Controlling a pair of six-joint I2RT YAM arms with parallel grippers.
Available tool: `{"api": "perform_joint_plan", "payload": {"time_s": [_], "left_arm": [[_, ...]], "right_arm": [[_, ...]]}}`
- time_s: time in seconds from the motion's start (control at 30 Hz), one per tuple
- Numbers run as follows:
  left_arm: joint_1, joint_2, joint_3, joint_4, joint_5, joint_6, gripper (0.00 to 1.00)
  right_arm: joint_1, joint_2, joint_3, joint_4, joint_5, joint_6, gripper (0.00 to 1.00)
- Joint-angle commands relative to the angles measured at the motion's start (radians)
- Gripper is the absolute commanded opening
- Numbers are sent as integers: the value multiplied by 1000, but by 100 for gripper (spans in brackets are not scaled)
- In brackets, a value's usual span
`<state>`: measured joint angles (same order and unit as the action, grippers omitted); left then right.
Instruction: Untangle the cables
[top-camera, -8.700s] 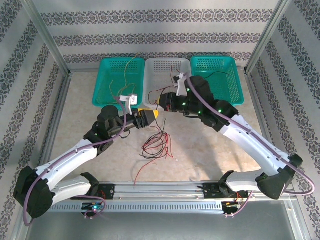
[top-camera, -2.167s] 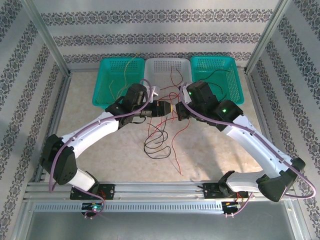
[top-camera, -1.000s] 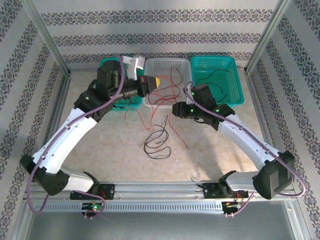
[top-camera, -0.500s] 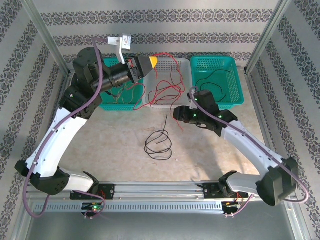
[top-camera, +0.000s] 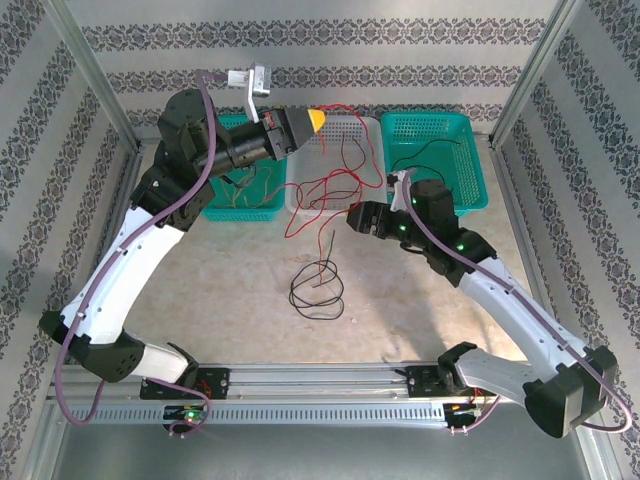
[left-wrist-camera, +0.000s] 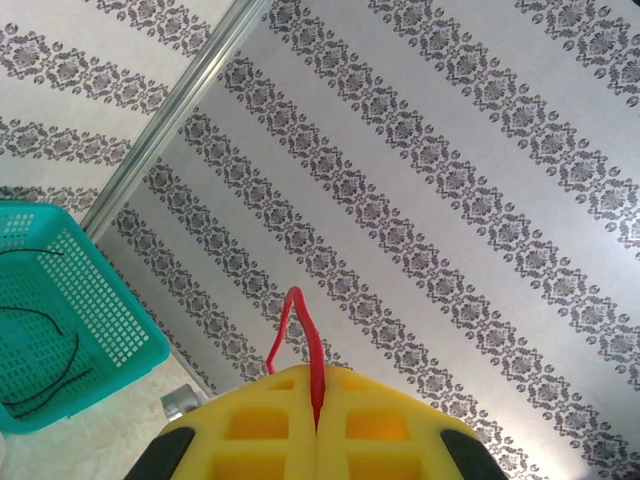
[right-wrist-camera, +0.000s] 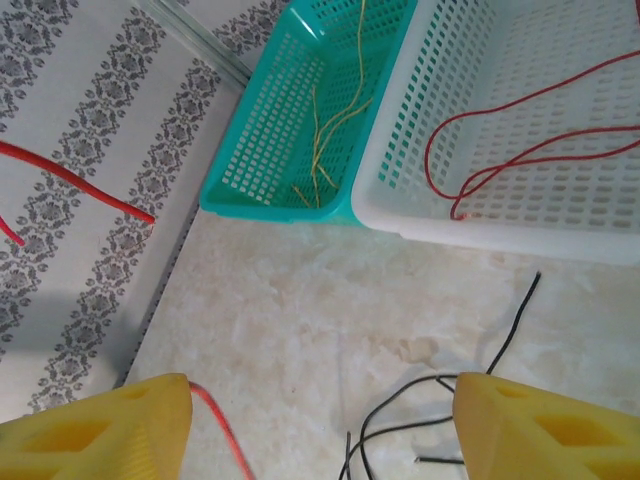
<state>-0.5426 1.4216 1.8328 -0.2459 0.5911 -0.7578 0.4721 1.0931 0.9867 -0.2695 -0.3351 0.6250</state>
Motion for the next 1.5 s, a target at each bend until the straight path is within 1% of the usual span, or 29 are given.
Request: {"api": "perform_joint_plan", "payload": {"time_s": [0.0, 0.13, 0.43, 0.5, 0.57, 0.67, 0.77, 0.93, 1.23, 1.27, 1.33, 1.37, 1.4, 1.43, 1.47], "left_arm": [[6, 1, 59, 48, 18, -17, 0], [10, 9, 83, 31, 16, -14, 0], [30, 13, 73, 48, 35, -27, 0], [30, 11, 70, 52, 35, -30, 0], [33, 10, 68, 61, 40, -38, 0], [33, 10, 68, 71, 48, -45, 0], [33, 11, 69, 70, 56, -47, 0], [33, 7, 73, 74, 64, -49, 0], [34, 19, 111, 57, 79, -54, 0], [35, 21, 117, 56, 81, -55, 0], [36, 27, 129, 55, 81, -56, 0], [36, 28, 131, 54, 81, -54, 0], [36, 31, 135, 54, 78, -54, 0], [38, 33, 139, 55, 78, -54, 0], [39, 36, 140, 56, 76, -54, 0]], "right_arm": [[-16, 4, 36, 101, -41, -1, 73], [-29, -39, -2, 112, -16, 8, 75], [-55, -257, -59, 53, 51, -23, 78], [-56, -290, -66, 64, 54, -27, 79], [-56, -306, -69, 95, 23, -26, 81], [-48, -283, -37, 106, -25, -38, 81], [-36, -240, 7, 92, -13, -74, 81], [-55, -181, 56, 100, 19, -120, 80], [-56, -105, 86, 174, -17, -115, 78], [-55, -101, 87, 181, -19, -112, 77], [-55, -99, 84, 192, -24, -106, 64], [-53, -99, 81, 194, -24, -102, 56], [-53, -100, 78, 194, -27, -100, 43], [-53, -103, 71, 194, -28, -96, 33], [-53, -106, 65, 191, -30, -93, 26]]}}
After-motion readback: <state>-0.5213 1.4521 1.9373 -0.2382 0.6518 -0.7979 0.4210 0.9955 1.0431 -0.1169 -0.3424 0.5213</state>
